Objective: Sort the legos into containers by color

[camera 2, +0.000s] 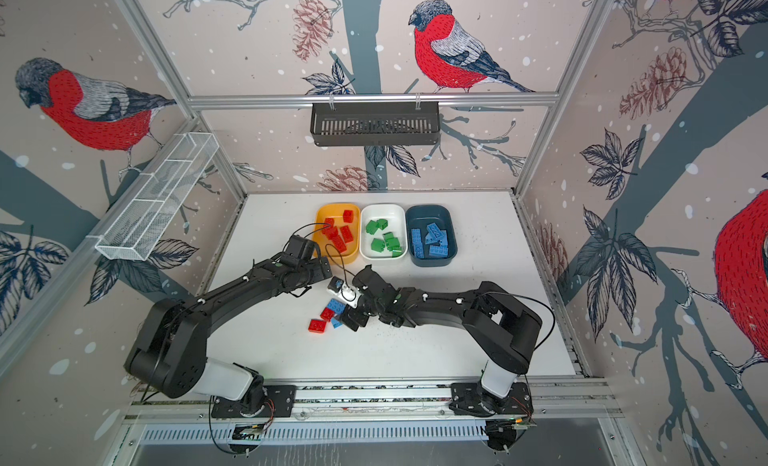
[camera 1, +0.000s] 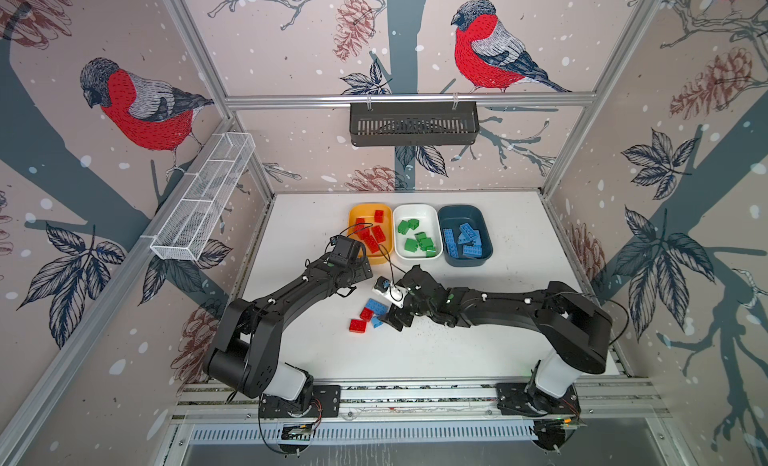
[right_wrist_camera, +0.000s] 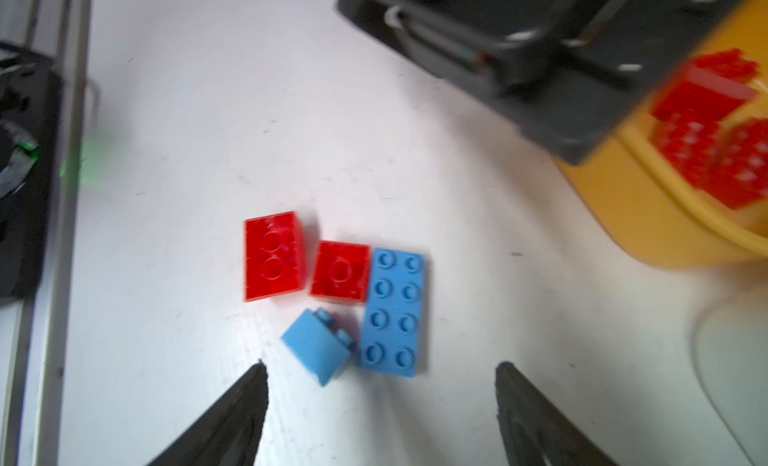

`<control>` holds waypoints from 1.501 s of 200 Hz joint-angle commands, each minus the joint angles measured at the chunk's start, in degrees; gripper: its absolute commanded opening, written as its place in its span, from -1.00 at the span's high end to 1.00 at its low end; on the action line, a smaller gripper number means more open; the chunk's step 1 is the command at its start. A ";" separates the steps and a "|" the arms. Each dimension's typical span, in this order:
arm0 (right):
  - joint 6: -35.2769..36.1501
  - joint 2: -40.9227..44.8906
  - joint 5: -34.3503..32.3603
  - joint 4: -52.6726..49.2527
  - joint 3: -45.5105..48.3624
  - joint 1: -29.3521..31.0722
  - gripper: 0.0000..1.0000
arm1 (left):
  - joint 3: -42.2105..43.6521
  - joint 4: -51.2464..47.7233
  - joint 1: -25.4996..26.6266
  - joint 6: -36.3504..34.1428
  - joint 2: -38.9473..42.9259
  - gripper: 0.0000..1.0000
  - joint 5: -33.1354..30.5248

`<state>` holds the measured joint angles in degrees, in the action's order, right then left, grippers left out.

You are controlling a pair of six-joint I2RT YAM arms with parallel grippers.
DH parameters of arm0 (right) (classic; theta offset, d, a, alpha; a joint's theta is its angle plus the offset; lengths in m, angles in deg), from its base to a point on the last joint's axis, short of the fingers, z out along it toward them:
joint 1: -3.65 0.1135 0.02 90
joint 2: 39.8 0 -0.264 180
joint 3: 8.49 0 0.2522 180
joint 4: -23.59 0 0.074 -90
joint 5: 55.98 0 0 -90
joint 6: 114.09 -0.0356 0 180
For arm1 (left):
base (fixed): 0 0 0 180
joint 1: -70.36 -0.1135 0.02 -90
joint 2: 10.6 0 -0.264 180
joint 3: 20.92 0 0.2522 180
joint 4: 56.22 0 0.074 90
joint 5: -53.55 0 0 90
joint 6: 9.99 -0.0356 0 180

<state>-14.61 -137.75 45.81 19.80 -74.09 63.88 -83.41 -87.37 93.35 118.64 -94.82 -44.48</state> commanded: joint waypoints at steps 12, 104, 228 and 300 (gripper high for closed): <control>10.07 -3.44 1.19 -3.76 -3.04 1.89 -0.68 | 0.37 -0.15 -0.22 0.67 0.18 -0.93 -1.55; 14.80 -10.66 -2.21 -7.32 -7.96 3.16 -0.28 | 0.73 -1.42 -0.66 0.35 1.08 -0.94 -3.23; 11.42 -6.46 -13.06 -4.25 -3.27 0.80 0.28 | 4.46 -1.15 0.77 1.54 2.80 -0.93 4.25; 9.07 5.04 -12.20 -6.43 6.47 -4.88 -0.03 | 6.02 -10.01 5.46 -0.74 5.34 -0.93 8.54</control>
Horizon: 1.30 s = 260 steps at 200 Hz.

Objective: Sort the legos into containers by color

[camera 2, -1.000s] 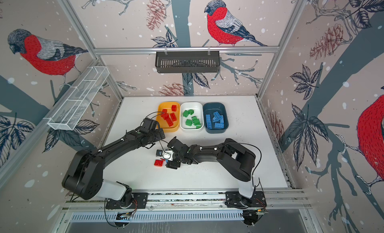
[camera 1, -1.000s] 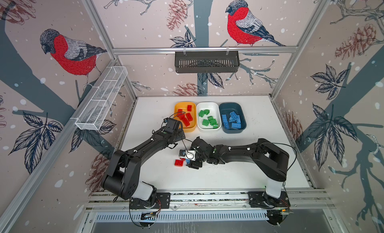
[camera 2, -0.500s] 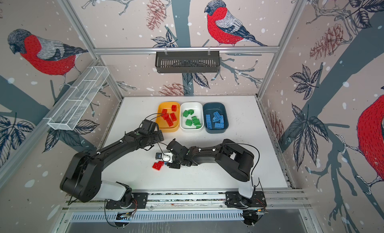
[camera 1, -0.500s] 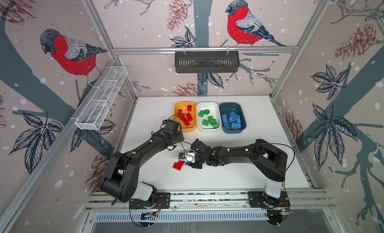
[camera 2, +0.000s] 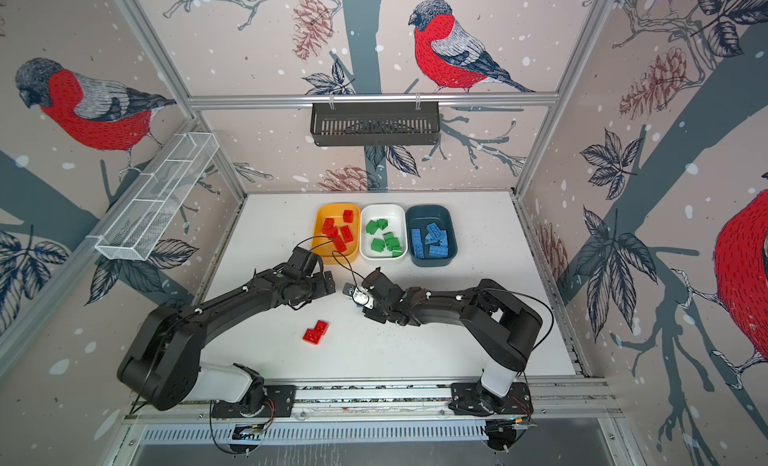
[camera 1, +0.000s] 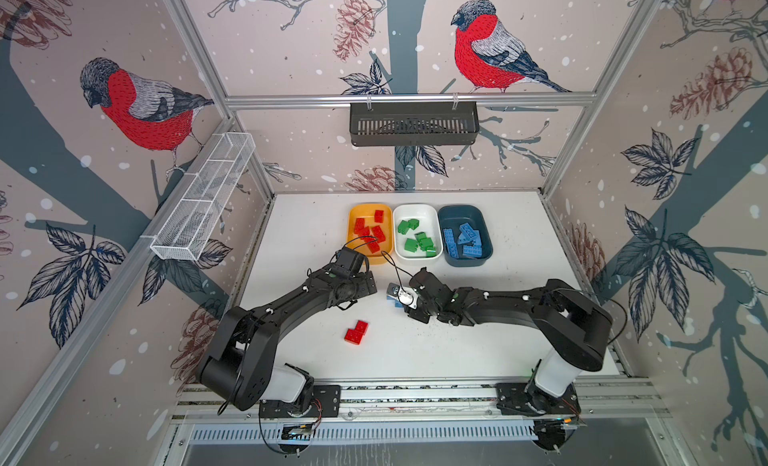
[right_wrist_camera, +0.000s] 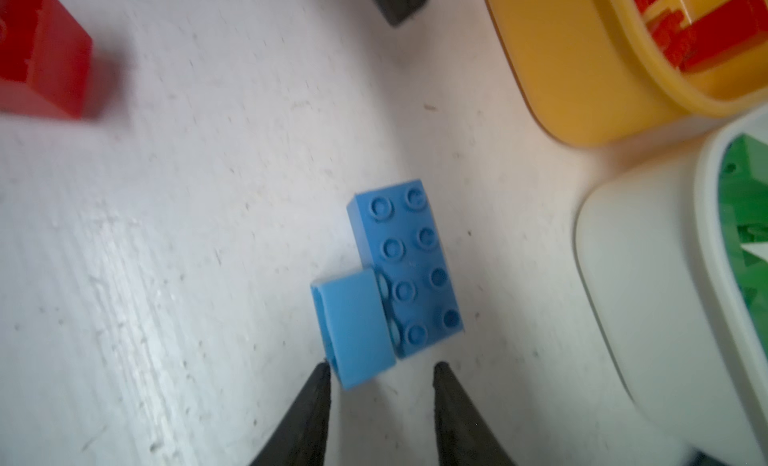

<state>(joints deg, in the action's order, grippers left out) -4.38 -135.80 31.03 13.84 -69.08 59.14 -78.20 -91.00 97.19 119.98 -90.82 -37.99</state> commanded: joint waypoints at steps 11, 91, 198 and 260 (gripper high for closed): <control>-2.71 4.59 4.65 0.45 1.97 -0.13 -0.11 | 1.96 -8.56 3.57 -2.00 1.97 -0.93 2.39; -14.89 7.70 3.87 10.96 7.16 -0.05 -0.58 | 2.67 -13.34 13.06 -3.61 -2.10 -0.23 1.59; -19.90 7.07 -1.71 16.99 9.04 1.88 -0.69 | 1.13 -14.41 15.01 -3.88 -2.13 0.27 -0.80; -24.51 6.80 -4.67 18.62 10.27 3.61 -0.71 | -1.69 -8.83 12.17 -2.09 -0.52 0.43 -2.46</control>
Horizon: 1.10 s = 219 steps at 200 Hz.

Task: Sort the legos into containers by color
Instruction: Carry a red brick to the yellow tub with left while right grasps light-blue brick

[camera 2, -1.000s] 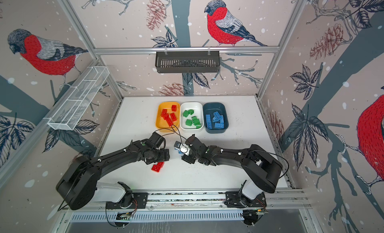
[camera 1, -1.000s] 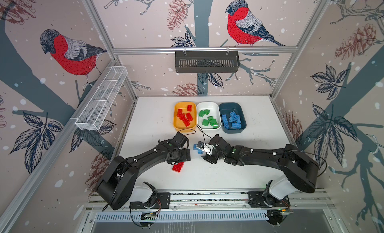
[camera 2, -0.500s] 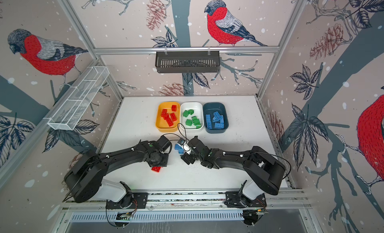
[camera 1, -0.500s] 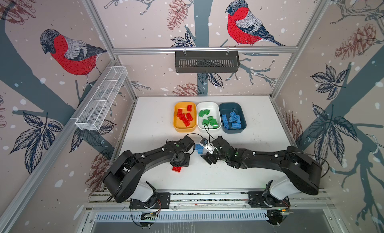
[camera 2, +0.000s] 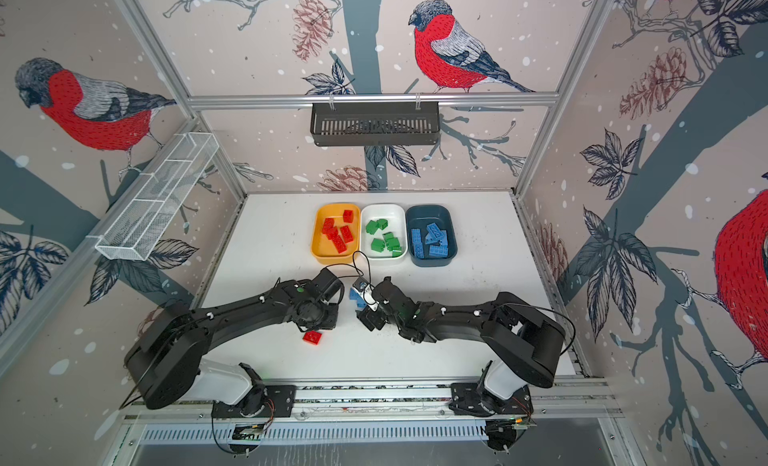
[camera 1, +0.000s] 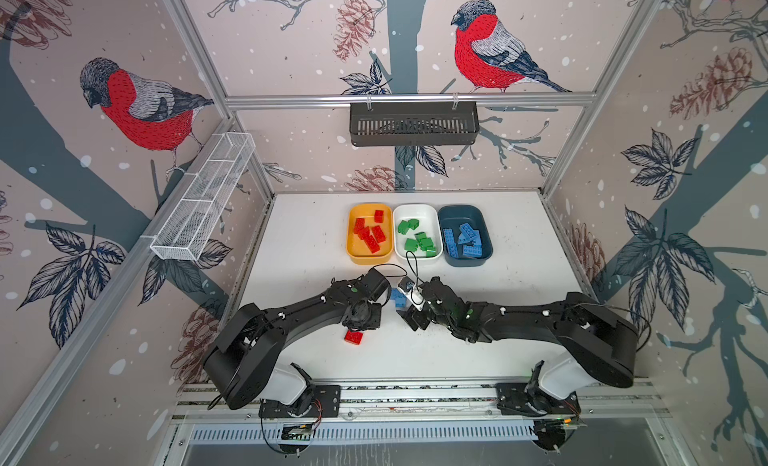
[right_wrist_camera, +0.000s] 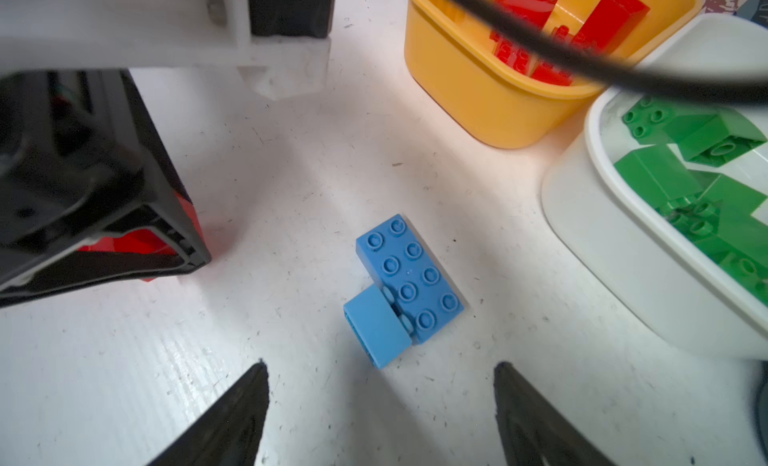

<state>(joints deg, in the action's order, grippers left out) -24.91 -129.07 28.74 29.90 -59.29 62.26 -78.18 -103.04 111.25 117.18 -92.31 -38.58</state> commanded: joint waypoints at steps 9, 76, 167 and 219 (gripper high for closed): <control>-5.92 0.11 -3.23 2.76 0.39 0.82 -0.71 | -2.47 4.83 -3.59 0.85 1.32 0.43 -1.64; -24.49 -3.25 -6.78 -10.74 -7.96 1.71 -0.73 | -13.36 19.16 -12.61 -2.87 -2.40 0.42 -5.72; -30.82 -12.51 -9.81 -20.25 -16.71 3.02 -0.55 | -33.69 23.56 -19.06 -7.27 -22.06 0.41 -8.06; -30.83 -17.13 -12.01 -23.16 -21.38 2.90 -0.28 | -39.23 19.71 -19.17 -8.56 -26.85 -0.32 -5.72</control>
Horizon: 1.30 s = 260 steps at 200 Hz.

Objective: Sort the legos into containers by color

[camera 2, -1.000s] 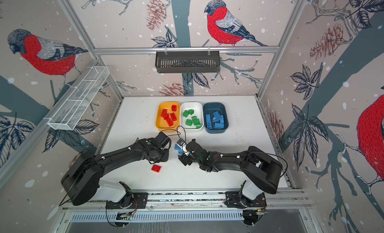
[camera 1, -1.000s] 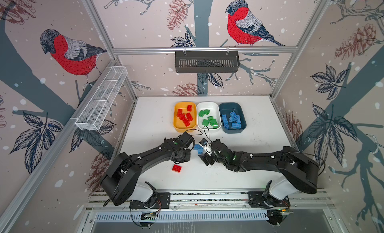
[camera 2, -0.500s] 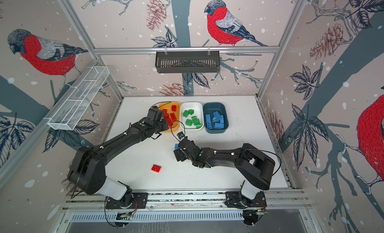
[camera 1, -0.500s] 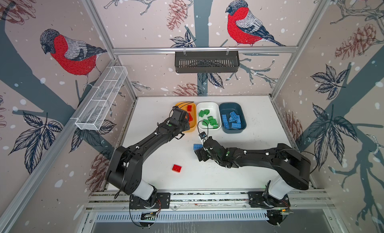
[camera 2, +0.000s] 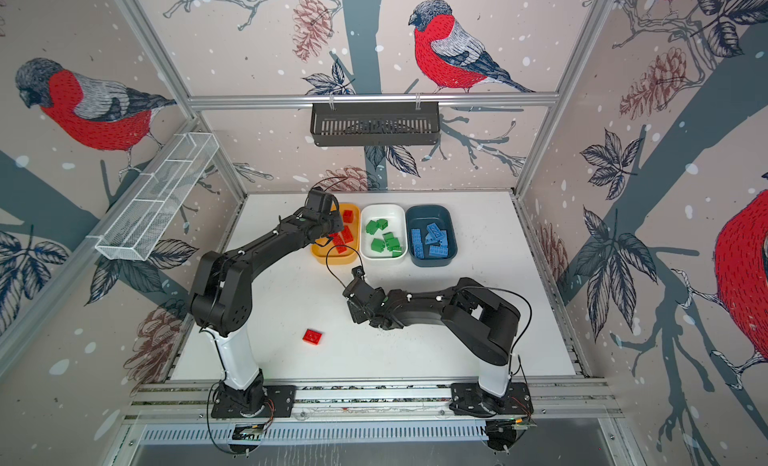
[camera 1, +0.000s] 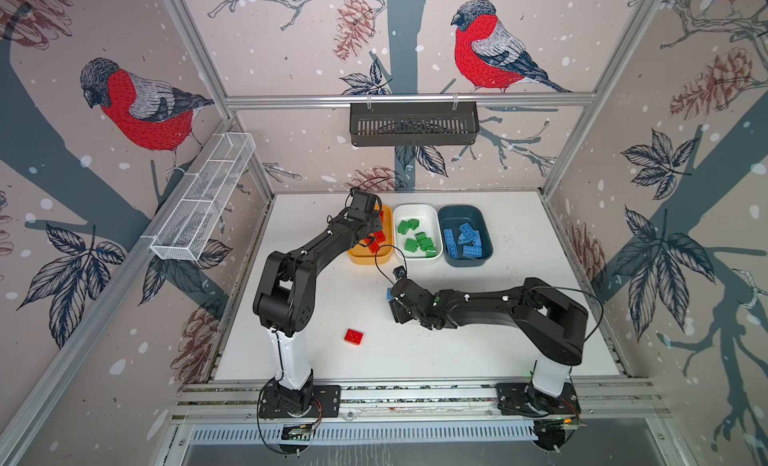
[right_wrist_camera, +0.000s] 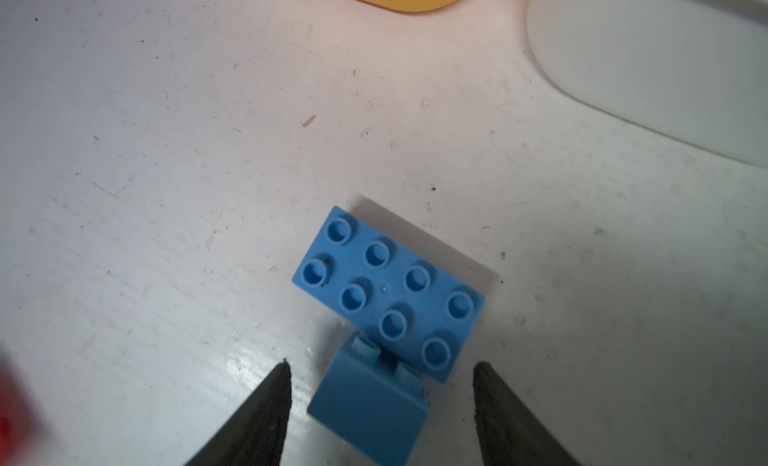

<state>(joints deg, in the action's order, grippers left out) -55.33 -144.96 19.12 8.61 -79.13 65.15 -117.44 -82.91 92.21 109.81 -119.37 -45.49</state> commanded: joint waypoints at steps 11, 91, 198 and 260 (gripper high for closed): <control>-0.88 -1.53 -3.06 -2.36 -1.83 0.03 -0.20 | 1.12 0.45 -0.14 -1.52 1.12 -0.48 2.11; -0.97 2.08 -2.91 0.53 2.44 -0.98 0.25 | 8.18 1.16 -0.14 -1.76 8.60 -0.77 4.20; 8.61 16.89 -2.71 6.81 12.27 -5.87 0.43 | 16.08 0.49 -0.14 0.46 17.52 -0.93 0.73; 13.76 25.69 4.14 11.15 14.71 -21.80 0.42 | 17.90 1.09 -0.14 1.69 18.69 -0.93 1.47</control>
<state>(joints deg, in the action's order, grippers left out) -44.58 -120.55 20.19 16.07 -64.32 47.34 -99.89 -82.74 92.21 110.73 -101.25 -43.94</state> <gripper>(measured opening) 0.352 0.966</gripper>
